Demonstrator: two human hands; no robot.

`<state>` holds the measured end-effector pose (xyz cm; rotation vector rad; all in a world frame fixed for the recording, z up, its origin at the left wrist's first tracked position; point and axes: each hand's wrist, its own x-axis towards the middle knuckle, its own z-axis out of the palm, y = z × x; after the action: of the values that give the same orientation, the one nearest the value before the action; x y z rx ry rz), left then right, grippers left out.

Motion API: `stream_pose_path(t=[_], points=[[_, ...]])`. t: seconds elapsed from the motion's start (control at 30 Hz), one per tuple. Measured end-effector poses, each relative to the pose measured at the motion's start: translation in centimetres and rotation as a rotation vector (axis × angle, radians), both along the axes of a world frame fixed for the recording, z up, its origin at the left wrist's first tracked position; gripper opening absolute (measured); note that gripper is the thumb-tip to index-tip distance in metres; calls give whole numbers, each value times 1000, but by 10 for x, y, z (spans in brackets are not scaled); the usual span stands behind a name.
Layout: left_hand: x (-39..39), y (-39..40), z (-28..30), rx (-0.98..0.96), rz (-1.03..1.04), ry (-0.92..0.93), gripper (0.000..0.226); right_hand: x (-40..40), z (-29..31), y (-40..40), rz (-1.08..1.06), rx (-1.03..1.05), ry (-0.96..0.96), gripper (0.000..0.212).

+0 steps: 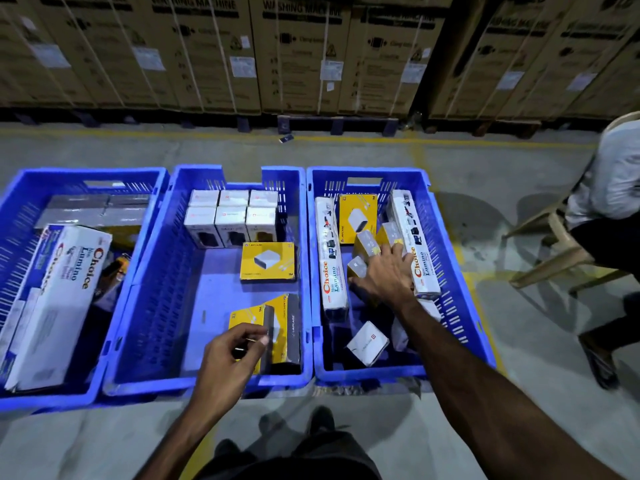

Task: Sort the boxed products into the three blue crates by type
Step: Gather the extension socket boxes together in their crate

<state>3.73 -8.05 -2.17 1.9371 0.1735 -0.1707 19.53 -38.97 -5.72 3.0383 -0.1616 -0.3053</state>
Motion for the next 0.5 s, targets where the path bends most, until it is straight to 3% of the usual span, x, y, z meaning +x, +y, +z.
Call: stream_pose_path(t=[0.17,0.3,0.37,0.5], points=[[3,-2,1,-79,16,7,16,1,22,-6,-60,50,-84,68],[14,-9,7,-162,62,-7,16,-5,70,-10,-247,326,-357,61],[25,-19,14,-193,56,-20,13,-6,89,-12,-382,588,-480,56],[50,-42,41,-306,3,-58,13,-21,122,5,-543,1464,-530,61]])
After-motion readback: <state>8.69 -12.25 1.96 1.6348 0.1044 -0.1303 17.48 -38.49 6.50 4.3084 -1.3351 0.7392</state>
